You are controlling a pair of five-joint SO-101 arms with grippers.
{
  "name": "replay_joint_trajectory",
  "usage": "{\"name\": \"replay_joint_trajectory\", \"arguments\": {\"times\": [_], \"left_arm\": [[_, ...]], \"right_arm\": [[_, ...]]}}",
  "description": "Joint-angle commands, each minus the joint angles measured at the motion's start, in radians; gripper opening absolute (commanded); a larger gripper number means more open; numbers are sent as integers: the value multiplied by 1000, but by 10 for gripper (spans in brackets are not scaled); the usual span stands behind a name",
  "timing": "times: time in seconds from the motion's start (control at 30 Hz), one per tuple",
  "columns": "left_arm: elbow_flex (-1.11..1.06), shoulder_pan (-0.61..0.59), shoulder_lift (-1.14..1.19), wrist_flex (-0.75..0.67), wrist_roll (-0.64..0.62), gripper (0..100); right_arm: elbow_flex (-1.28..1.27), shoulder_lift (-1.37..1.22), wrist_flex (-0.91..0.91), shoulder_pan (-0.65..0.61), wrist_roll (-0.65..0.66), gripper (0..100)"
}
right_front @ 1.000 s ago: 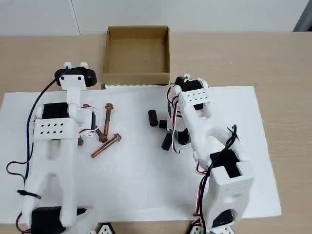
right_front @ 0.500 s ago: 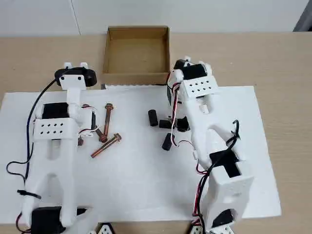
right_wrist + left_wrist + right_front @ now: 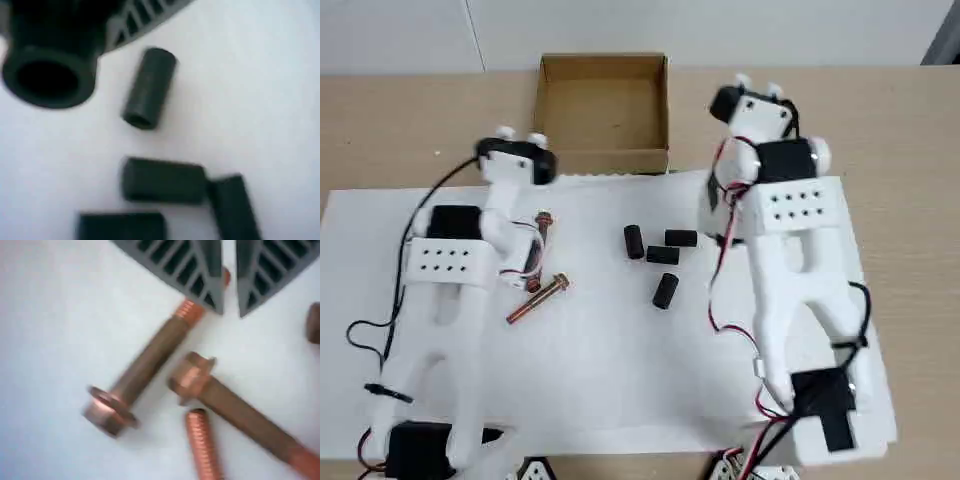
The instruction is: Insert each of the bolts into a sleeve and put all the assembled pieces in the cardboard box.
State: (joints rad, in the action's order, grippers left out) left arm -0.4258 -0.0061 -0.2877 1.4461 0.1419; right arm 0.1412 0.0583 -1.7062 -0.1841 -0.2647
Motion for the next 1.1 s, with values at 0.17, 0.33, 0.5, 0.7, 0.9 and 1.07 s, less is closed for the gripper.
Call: {"name": "replay_joint_trajectory", "arguments": {"times": [0.17,0.33,0.5,0.7,0.9,1.07], "left_arm": [[38,91,-5,17,169,6],[42,87,34,15,255,6],[54,91,158,-5,261,6],[156,91,284,-6,265,7],[217,92,384,48,304,13],[222,103,411,51,308,68]], "right_arm": [[-264,142,-8,180,319,3],[-356,151,-7,246,582,8],[-361,151,42,274,598,8],[-362,142,91,274,597,8],[-362,142,111,275,597,8],[-362,140,111,275,598,8]]}}
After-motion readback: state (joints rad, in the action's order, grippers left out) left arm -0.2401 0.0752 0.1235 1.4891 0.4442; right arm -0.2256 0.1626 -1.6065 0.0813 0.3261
